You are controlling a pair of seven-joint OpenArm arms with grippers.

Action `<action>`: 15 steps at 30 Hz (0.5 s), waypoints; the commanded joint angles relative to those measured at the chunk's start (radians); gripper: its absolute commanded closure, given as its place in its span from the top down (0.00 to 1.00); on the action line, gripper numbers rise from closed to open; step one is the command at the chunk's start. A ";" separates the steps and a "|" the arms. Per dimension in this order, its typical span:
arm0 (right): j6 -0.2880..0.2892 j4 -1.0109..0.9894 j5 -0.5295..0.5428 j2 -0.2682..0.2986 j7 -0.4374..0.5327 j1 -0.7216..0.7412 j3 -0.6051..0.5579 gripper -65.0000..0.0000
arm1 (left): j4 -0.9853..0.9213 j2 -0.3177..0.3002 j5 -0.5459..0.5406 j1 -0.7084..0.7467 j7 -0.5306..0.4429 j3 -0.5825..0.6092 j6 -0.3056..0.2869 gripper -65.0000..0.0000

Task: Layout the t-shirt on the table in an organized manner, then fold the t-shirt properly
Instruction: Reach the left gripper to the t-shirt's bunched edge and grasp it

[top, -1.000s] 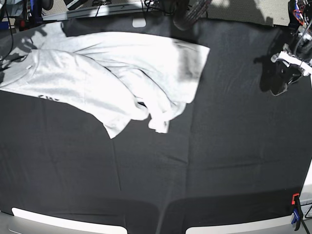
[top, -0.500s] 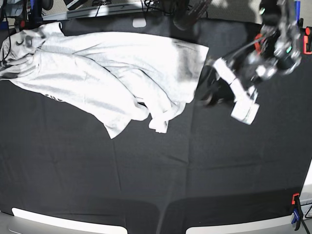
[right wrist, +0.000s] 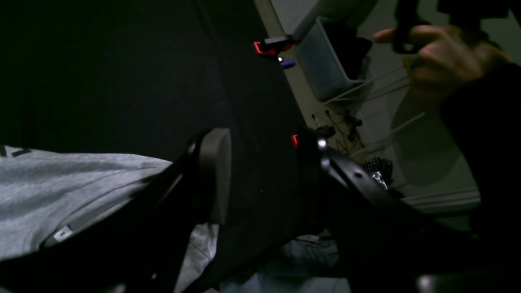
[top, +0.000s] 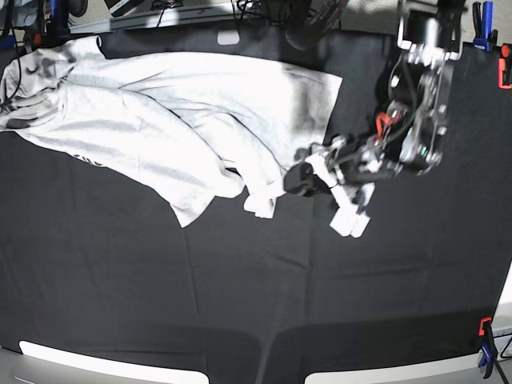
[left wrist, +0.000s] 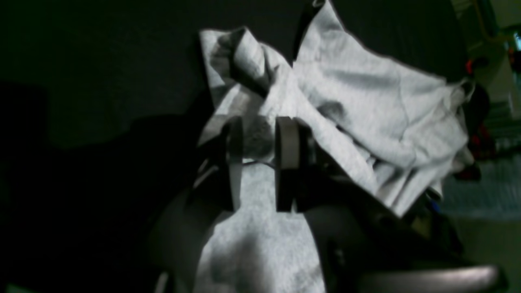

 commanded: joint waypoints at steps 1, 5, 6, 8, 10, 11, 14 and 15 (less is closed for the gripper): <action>-0.011 0.018 -0.002 0.019 0.019 0.000 0.009 0.40 | -0.004 -0.004 0.000 -0.023 -0.008 -0.003 -0.010 0.20; -0.011 0.018 -0.001 0.018 0.019 0.000 0.009 0.40 | -0.038 -0.030 0.021 -0.024 0.007 -0.004 0.013 0.24; -0.011 0.018 -0.001 0.019 0.019 0.000 0.009 0.40 | -0.038 -0.041 0.021 -0.020 0.007 -0.004 0.013 0.25; -0.011 0.018 0.000 0.019 0.019 0.000 0.009 0.40 | -0.038 -0.060 0.024 -0.017 0.006 -0.004 0.013 0.26; -0.011 0.018 0.000 0.019 0.019 0.000 0.009 0.40 | -0.038 -0.073 0.019 -0.014 0.005 -0.004 0.013 0.26; -0.011 0.018 0.000 0.019 0.020 0.000 0.009 0.40 | -0.038 -0.072 0.019 -0.013 0.003 -0.004 0.013 0.26; -0.010 0.018 0.035 0.018 0.019 0.000 0.009 0.40 | -0.039 -0.051 0.005 0.010 -0.005 -0.003 0.013 0.26; -0.010 0.018 0.054 0.018 0.019 0.000 0.009 0.40 | -0.043 -0.041 0.004 0.021 -0.013 -0.003 0.013 0.26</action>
